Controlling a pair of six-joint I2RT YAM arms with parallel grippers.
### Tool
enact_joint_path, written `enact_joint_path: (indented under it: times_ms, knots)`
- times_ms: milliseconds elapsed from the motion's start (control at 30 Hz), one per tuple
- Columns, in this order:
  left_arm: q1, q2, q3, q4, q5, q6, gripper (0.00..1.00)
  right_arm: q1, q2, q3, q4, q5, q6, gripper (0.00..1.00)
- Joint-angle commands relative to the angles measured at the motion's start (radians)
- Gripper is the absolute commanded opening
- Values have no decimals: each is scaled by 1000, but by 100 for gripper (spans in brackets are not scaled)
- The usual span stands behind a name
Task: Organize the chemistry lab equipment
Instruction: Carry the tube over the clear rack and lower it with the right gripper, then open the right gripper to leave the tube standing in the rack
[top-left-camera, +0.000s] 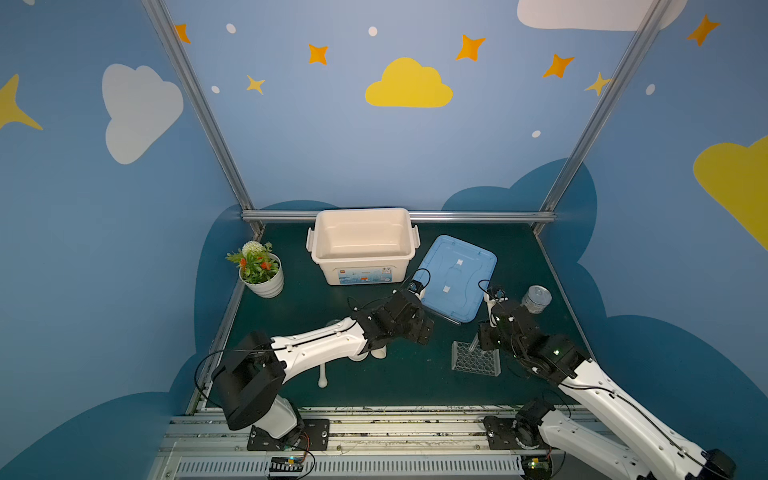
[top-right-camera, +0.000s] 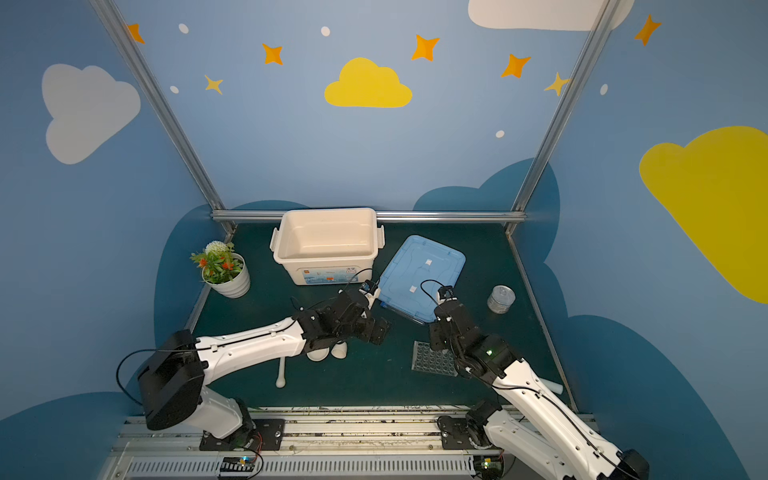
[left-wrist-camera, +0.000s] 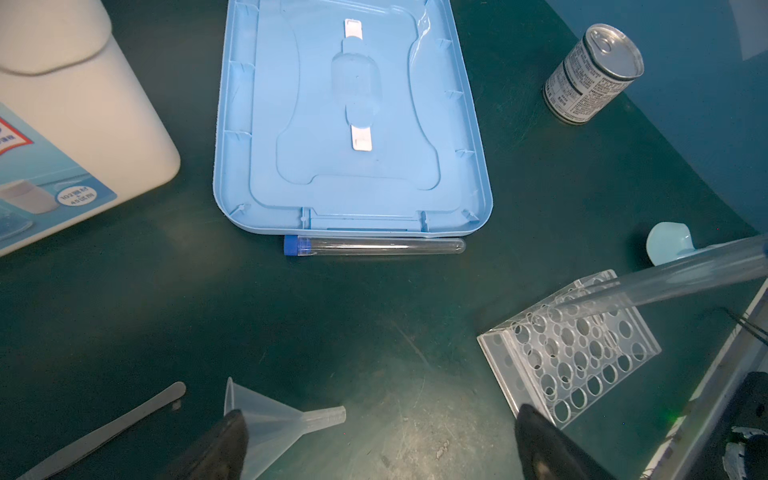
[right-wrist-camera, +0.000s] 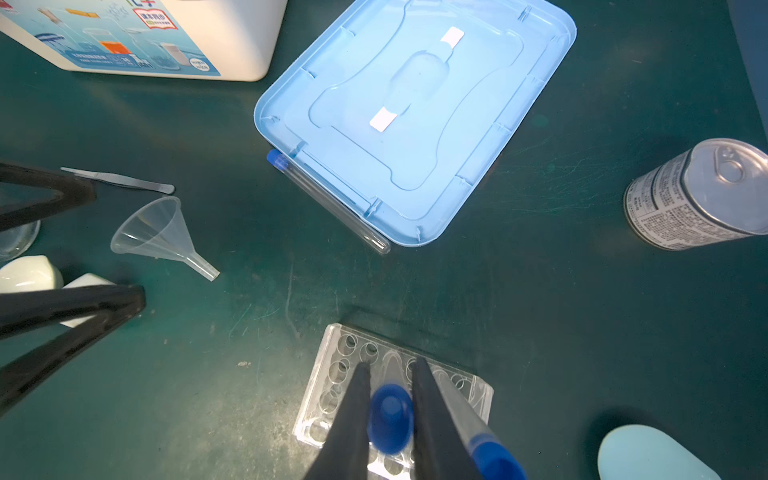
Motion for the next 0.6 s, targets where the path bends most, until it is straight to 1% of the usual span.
enact_joint_path:
  times_ms: [0,367,567]
  knots:
    - [5,14,21,5,7,-4,100,-5,-10,-4,7,-7,-6,19]
    - [6,8,19,2,5,-2,100,-17,16,6,7,-41,-28,22]
    - [6,10,19,4,10,-4,100,-31,28,14,3,-54,-33,23]
